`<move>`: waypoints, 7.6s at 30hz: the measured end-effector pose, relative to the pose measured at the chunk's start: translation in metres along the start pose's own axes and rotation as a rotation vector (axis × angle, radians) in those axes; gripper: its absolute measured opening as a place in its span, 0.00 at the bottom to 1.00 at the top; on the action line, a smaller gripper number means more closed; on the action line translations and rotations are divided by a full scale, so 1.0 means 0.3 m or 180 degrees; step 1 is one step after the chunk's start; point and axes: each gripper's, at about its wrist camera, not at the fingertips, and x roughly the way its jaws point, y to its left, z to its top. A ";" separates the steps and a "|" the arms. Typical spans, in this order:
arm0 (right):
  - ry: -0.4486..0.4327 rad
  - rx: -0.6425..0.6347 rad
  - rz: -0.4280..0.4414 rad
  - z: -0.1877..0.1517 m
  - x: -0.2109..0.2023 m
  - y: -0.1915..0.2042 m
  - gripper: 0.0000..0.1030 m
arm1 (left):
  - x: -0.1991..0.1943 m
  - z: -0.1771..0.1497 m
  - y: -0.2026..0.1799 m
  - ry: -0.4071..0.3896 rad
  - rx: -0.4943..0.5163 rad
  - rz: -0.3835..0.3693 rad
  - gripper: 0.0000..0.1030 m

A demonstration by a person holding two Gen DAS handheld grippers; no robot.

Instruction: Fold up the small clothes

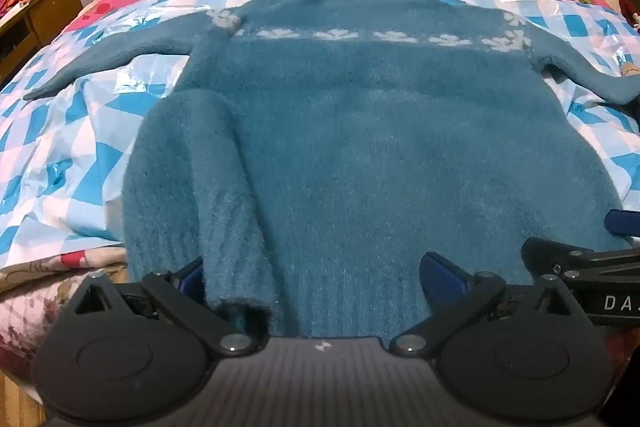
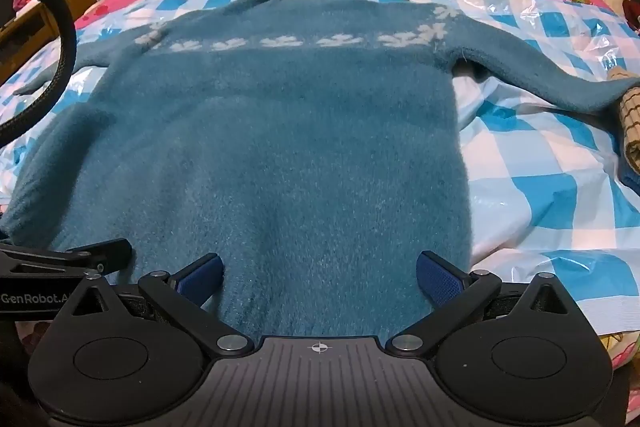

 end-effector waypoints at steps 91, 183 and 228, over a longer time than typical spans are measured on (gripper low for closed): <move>0.0216 0.0148 0.0175 0.016 -0.036 -0.016 1.00 | -0.059 0.011 -0.017 0.0118 0.0149 0.0139 1.00; -0.1537 0.2342 0.0236 0.586 0.117 -0.848 0.05 | 0.219 0.438 -0.364 -0.0007 0.0499 -0.0734 1.00; -0.1135 0.3425 -0.0923 0.390 0.294 -0.994 0.52 | 0.294 0.409 -0.298 0.0100 0.0395 -0.0858 1.00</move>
